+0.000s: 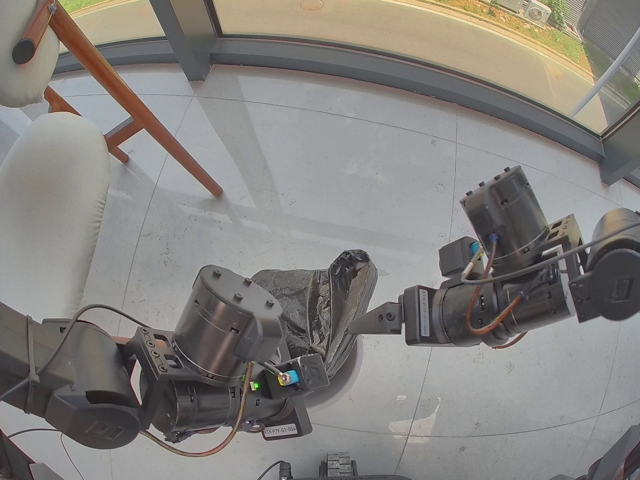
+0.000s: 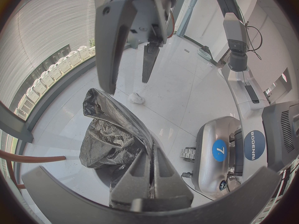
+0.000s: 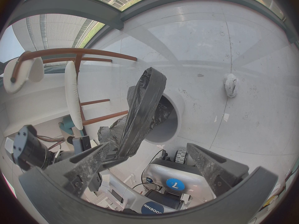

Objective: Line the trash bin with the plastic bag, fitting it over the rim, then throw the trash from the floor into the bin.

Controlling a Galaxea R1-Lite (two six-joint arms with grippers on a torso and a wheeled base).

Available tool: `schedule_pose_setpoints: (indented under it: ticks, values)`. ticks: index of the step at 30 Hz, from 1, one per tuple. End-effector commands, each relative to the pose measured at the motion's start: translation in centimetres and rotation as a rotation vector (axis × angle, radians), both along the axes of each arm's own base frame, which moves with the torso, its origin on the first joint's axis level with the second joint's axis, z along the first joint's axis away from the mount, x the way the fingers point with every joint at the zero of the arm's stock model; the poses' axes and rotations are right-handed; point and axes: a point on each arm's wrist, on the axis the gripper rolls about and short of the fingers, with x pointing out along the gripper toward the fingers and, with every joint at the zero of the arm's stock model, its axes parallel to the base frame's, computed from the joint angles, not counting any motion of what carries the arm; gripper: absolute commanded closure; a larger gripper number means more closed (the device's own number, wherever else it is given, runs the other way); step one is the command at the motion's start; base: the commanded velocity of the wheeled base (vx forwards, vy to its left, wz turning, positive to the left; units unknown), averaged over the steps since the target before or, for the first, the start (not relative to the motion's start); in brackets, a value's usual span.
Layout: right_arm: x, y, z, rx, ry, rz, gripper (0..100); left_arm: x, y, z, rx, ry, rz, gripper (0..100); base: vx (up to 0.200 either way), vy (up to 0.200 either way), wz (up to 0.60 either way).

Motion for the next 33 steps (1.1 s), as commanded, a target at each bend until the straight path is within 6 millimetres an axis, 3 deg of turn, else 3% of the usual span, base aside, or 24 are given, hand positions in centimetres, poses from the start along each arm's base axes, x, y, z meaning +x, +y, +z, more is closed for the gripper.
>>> schedule_pose_setpoints:
  ticks: [1,7,13,20,32,33]
  values:
    - [1.8,1.7,-1.2,-0.020,0.015,-0.004,0,0.0,0.0,-0.1,0.002,0.002,0.001,100,0.000,0.000,0.00]
    - [3.2,2.3,-2.4,-0.046,0.026,-0.023,0,0.0,0.1,-0.2,0.006,0.005,0.001,100,0.000,0.000,0.00]
    - [4.0,0.9,-3.0,-0.081,0.037,-0.079,0,-0.1,0.2,-0.4,0.013,0.011,0.002,100,0.000,0.000,0.00]
    - [3.9,-0.4,-3.2,-0.138,0.102,-0.114,0,0.0,0.2,-0.3,0.004,0.006,0.042,100,0.000,0.000,0.00]
    - [4.1,0.0,-3.4,-0.136,0.101,-0.110,0,0.1,0.2,-0.2,-0.001,0.005,0.067,100,0.000,0.000,0.00]
    - [4.1,0.0,-3.5,-0.139,0.102,-0.110,100,0.1,0.2,-0.2,-0.001,0.005,0.067,100,0.000,0.000,0.00]
